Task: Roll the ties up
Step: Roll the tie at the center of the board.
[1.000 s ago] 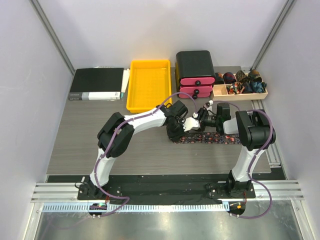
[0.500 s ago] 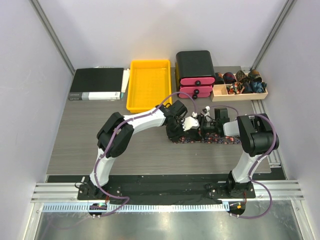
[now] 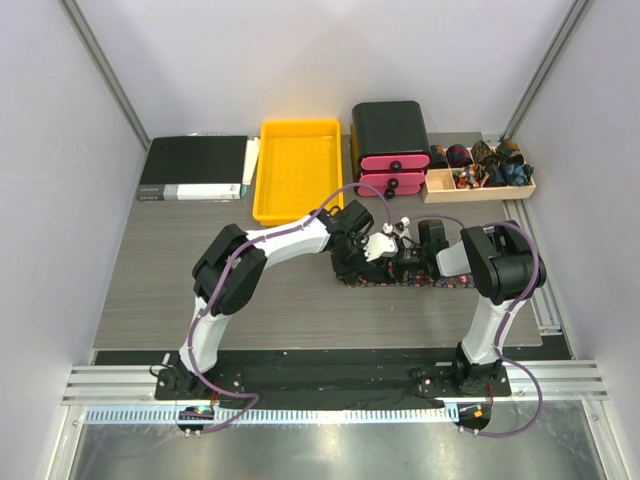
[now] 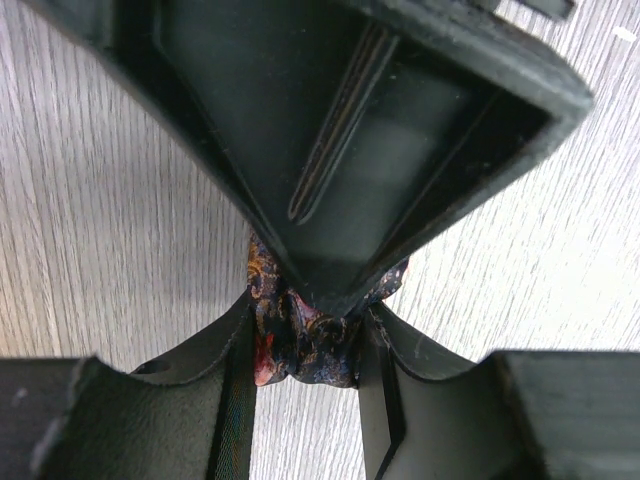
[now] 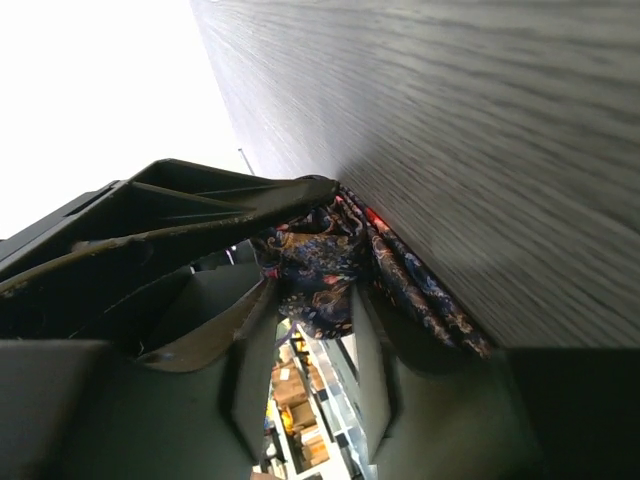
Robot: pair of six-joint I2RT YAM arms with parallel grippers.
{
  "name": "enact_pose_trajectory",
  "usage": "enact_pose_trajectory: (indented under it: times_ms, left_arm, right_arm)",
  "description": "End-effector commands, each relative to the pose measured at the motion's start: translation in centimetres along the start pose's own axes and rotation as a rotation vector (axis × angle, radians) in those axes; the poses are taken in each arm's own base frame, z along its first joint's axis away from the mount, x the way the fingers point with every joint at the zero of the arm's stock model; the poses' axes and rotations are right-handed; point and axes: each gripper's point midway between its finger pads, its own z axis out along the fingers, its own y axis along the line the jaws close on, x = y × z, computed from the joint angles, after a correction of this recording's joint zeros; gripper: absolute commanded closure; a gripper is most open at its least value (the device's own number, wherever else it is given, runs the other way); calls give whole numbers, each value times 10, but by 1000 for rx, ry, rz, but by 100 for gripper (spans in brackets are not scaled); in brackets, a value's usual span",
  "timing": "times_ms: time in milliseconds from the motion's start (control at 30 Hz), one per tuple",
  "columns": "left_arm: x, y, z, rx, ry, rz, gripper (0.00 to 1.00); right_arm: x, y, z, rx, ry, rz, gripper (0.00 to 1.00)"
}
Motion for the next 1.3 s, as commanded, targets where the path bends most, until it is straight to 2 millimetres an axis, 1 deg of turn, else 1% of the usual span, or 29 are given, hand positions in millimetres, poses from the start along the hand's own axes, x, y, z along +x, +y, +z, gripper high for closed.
enact_pose_trajectory:
  times_ms: [0,33,133,167,233,267,300,333,367,400,433,467,500,567,600,667,700,733,767,800,833,867,933,967,1033,1100,1167,1233,1267]
  left_arm:
    - [83,-19,16,68,266,-130,69]
    - [84,-18,16,70,265,-136,69]
    - [81,-16,13,67,240,-170,65]
    - [79,-12,12,65,219,-191,63]
    - [76,-14,8,92,175,-233,53]
    - [67,-7,-6,81,107,-254,49]
    - [48,-9,-11,127,-4,-268,41]
    - [55,-5,-16,133,-54,-310,35]
    - [37,-1,-40,107,-163,-299,29]
    - [30,-5,-43,131,-258,-283,20]
    - [26,2,-56,110,-319,-273,16]
    - [15,2,-75,78,-386,-225,12]
    - [15,3,-78,50,-421,-196,3]
    - [10,3,-87,17,-466,-147,0]
    - [12,0,-90,3,-484,-131,0]
    - [2,3,-96,-31,-551,-78,0]
    - [8,-2,-91,-31,-554,-74,0]
    - [8,-7,-88,-31,-563,-58,0]
    - [-4,0,-91,-75,-623,-12,0]
    - [0,-4,-84,-80,-628,-1,0]
    - [-2,-8,-78,-85,-635,19,0]
    - [-12,-5,-80,-120,-683,54,0]
    - [-9,-11,-64,-122,-680,73,0]
    - [-17,-9,-65,-143,-713,96,0]
    - [-15,-10,-52,-142,-708,101,0]
    - [-22,-7,-50,-156,-734,114,0]
    - [-23,-9,-40,-143,-734,111,0]
    - [-30,-8,-37,-140,-753,104,0]
    - [-27,-8,-29,-130,-742,92,1]
  right_arm:
    - [-2,-1,8,2,1,-80,67]
    - [-1,-7,9,30,18,-57,79]
    - [-1,-22,9,84,44,-74,99]
    - [-1,-26,9,91,49,-74,99]
    - [-1,-33,8,115,63,-79,99]
    - [-1,-35,8,118,68,-84,99]
    - [0,-37,7,123,75,-90,99]
    - [0,-39,6,129,83,-107,99]
    - [0,-42,5,132,90,-111,99]
    - [2,-46,4,138,103,-114,99]
    - [3,-50,2,149,115,-123,99]
    - [4,-52,0,152,120,-125,99]
    - [7,-57,-1,162,132,-109,99]
    - [4,-60,-2,163,136,-120,99]
    - [10,-62,-4,173,161,-90,99]
    - [7,-65,-4,195,176,-126,99]
    - [14,-69,-8,221,208,-97,99]
    - [12,-69,-9,231,217,-108,99]
    - [14,-71,-11,242,229,-107,99]
    - [15,-73,-14,248,239,-122,99]
    - [18,-74,-16,258,254,-101,99]
    - [19,-74,-17,262,259,-96,99]
    - [17,-76,-18,270,260,-86,99]
    - [16,-78,-17,273,264,-78,99]
    - [14,-78,-16,271,266,-72,99]
    - [13,-79,-15,272,271,-63,99]
    - [13,-79,-14,269,274,-53,99]
    - [13,-81,-14,273,281,-40,99]
    - [14,-81,-14,274,283,-37,99]
